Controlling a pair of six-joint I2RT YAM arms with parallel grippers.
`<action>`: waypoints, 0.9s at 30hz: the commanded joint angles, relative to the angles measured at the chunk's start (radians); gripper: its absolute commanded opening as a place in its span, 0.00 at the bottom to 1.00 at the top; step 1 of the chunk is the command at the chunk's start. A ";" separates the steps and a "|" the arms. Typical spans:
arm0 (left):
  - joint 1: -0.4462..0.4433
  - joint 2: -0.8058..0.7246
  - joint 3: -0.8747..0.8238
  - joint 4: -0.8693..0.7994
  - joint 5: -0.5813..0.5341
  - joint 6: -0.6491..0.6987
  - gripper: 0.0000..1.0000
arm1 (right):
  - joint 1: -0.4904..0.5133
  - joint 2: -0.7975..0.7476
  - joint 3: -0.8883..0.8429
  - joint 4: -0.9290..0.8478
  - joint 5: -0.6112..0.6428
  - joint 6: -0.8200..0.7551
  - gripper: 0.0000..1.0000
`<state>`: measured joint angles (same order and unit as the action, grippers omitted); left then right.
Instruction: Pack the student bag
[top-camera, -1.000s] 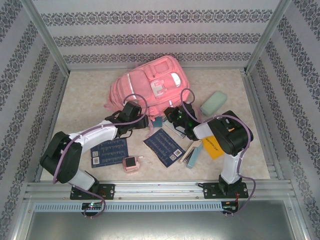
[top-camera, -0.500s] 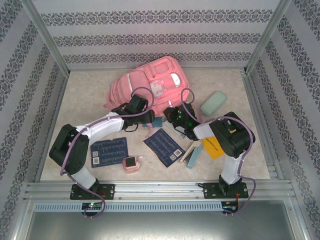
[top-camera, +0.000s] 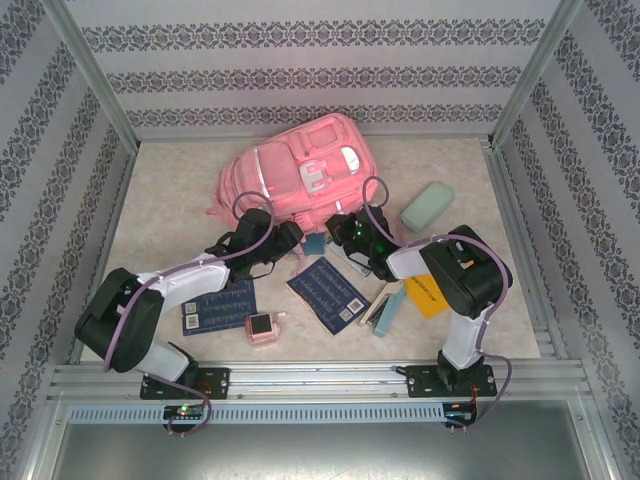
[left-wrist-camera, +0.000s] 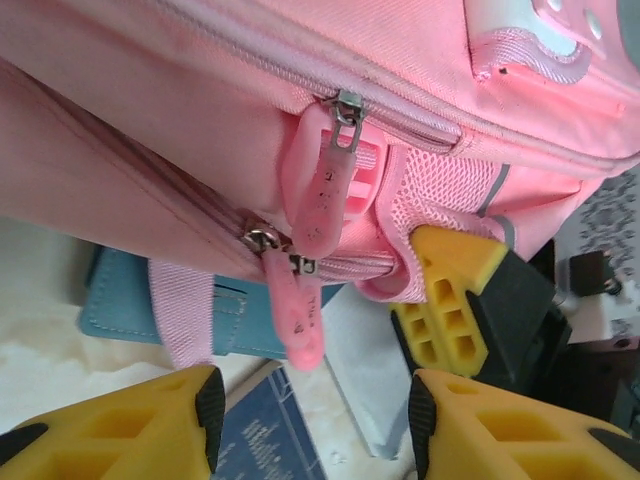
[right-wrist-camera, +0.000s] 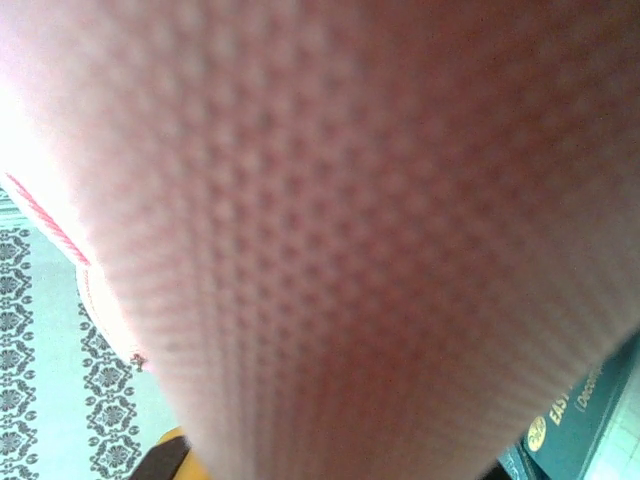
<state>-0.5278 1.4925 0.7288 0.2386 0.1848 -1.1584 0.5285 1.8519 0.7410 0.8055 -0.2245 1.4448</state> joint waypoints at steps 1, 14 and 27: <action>0.008 0.040 -0.031 0.228 0.049 -0.195 0.50 | 0.022 -0.038 -0.003 0.107 -0.023 0.021 0.00; 0.050 0.057 -0.081 0.284 0.017 -0.206 0.41 | 0.034 -0.051 -0.023 0.140 -0.013 0.046 0.00; 0.057 0.120 -0.107 0.372 0.044 -0.244 0.39 | 0.047 -0.035 -0.025 0.161 -0.011 0.061 0.00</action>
<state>-0.4820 1.6005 0.6369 0.5480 0.2176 -1.3777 0.5545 1.8481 0.7128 0.8639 -0.2169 1.4948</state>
